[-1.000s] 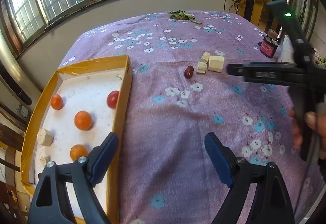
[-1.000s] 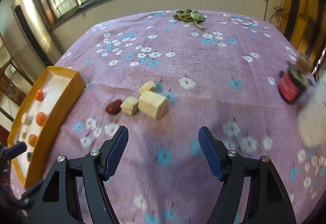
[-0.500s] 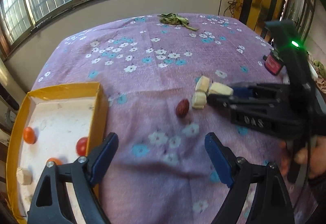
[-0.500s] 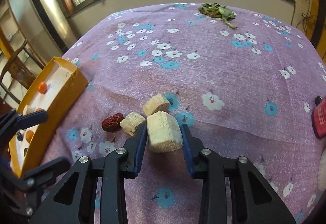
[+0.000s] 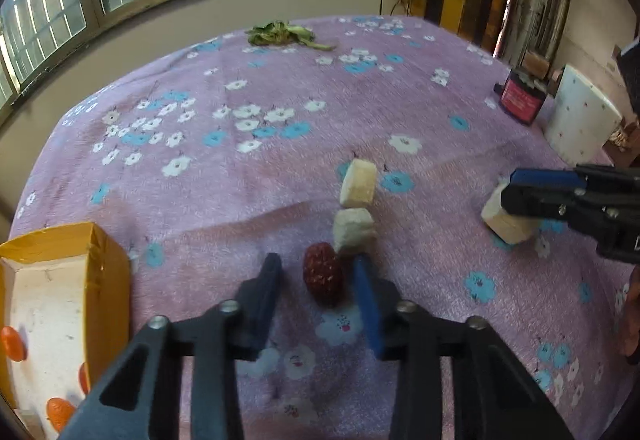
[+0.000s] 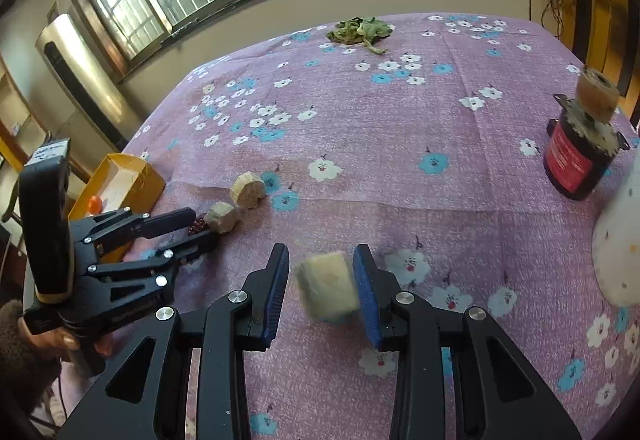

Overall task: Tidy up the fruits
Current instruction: 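Grasp the red date with the left gripper while the right gripper grasps the large pale cake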

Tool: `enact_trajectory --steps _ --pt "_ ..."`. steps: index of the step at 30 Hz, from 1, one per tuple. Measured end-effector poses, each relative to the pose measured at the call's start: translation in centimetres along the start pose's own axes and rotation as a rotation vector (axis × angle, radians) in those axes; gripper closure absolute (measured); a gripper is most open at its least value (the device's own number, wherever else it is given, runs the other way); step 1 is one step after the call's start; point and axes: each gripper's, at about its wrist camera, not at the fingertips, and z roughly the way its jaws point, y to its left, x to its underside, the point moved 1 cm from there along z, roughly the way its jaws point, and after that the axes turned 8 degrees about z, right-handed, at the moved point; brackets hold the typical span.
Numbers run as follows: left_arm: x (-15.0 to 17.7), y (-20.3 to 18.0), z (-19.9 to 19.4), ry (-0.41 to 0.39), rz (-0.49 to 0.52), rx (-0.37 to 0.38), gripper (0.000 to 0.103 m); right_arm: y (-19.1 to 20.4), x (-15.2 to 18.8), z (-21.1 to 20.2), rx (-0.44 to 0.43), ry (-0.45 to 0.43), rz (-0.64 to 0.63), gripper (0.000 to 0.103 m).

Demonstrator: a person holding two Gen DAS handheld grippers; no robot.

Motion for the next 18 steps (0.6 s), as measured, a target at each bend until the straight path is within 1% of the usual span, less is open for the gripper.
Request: enact_trajectory --steps 1,2,4,7,9,12,15,18 --pt "0.0 0.2 0.0 -0.006 -0.016 0.019 0.08 0.1 0.2 -0.1 0.015 -0.007 -0.008 0.07" --pt "-0.1 0.3 0.0 -0.004 -0.032 0.02 0.081 0.2 0.4 -0.2 0.032 -0.013 -0.017 0.07" --pt "0.0 0.3 -0.1 0.004 -0.04 0.017 0.081 0.1 0.7 0.0 0.052 -0.001 -0.018 0.07" --pt "0.5 -0.1 -0.6 0.003 -0.025 0.016 0.081 -0.2 1.2 0.4 0.054 0.024 -0.009 0.069" --pt "0.9 -0.2 -0.8 0.005 -0.025 0.025 0.081 -0.2 1.2 0.6 0.074 0.019 -0.011 0.069" --pt "1.0 -0.1 -0.8 0.003 -0.036 0.03 0.081 0.0 1.1 1.2 0.102 0.018 -0.018 0.065" --pt "0.9 0.3 -0.7 0.008 -0.068 0.045 0.081 0.5 1.3 2.0 0.122 0.031 -0.024 0.065" --pt "0.8 0.3 -0.5 0.006 -0.077 0.043 0.079 1.3 1.4 2.4 0.163 0.017 -0.065 0.066"
